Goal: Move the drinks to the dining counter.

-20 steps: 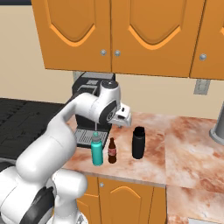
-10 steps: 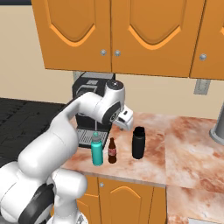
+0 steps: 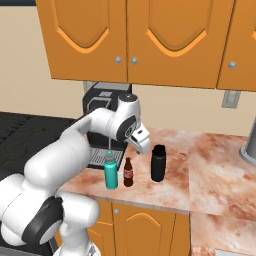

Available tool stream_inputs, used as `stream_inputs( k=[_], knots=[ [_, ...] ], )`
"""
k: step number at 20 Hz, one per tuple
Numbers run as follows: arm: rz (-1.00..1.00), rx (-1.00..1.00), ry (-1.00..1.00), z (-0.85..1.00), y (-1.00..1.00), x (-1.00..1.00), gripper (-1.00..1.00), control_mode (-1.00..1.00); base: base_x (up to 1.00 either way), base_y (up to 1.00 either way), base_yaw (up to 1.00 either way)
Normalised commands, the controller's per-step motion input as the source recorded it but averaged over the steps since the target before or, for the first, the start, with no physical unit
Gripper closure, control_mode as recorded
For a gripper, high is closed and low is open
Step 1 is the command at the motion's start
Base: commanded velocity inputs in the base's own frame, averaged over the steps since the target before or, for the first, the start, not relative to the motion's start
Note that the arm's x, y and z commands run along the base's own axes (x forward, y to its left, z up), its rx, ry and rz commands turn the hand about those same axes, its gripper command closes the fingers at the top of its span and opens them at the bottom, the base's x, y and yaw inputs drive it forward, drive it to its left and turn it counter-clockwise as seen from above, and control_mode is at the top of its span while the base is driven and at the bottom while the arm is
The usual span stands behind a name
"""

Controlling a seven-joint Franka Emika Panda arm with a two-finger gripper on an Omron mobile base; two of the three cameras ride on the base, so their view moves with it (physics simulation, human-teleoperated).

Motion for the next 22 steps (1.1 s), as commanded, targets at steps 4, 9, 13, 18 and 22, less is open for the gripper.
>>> stream_inputs(
  k=[4,9,13,18,22],
  knots=[
    [-0.1,0.09,0.04,-0.23,0.0,0.11,-1.0,-1.0,0.0,0.0,0.0],
    [-0.06,0.12,0.04,-0.15,-0.07,0.02,-1.0,-1.0,0.0,0.0,0.0],
    [-0.06,0.09,0.05,-0.15,-0.04,0.0,-1.0,-1.0,0.0,0.0,0.0],
    [-0.07,0.02,0.04,-0.19,0.0,0.0,-1.0,-1.0,0.0,0.0,0.0],
    [-0.06,0.0,0.03,-0.21,0.0,0.0,-1.0,-1.0,0.0,0.0,0.0]
  ],
)
